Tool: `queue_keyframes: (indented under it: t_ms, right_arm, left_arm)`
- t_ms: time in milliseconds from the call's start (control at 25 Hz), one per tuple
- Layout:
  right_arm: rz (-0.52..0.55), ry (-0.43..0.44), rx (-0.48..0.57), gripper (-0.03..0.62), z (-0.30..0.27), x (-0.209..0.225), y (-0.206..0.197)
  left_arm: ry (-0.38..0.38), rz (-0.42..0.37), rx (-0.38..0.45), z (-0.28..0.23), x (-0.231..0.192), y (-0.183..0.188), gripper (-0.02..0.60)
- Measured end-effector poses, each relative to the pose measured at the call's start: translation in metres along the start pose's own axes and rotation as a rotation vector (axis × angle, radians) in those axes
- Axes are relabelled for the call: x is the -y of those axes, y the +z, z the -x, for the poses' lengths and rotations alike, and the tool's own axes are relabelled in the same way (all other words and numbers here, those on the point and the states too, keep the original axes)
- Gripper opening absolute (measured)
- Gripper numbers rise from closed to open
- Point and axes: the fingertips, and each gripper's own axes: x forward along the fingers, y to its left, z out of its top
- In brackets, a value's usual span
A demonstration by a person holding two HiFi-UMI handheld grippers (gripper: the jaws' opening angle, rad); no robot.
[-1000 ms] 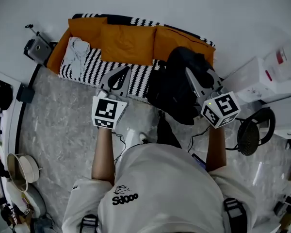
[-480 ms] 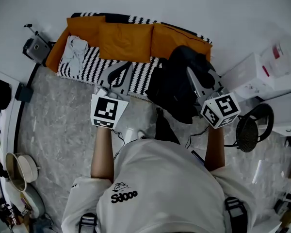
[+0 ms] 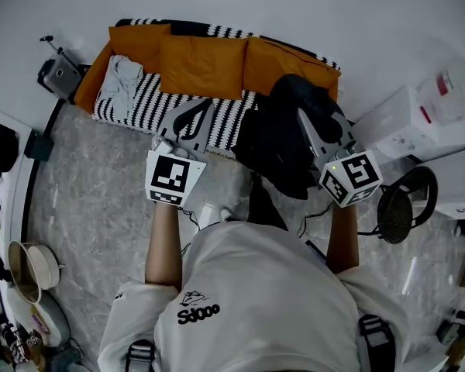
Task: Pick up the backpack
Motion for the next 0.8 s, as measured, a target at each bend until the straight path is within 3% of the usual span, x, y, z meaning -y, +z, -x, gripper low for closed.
queue_keyframes:
  t_ms: [800]
  right_arm:
    - [-0.008,0.036,0.006,0.069,-0.024,-0.011,-0.007]
  left_arm:
    - [-0.01,0.017,-0.018,-0.001,-0.01,-0.019,0.022]
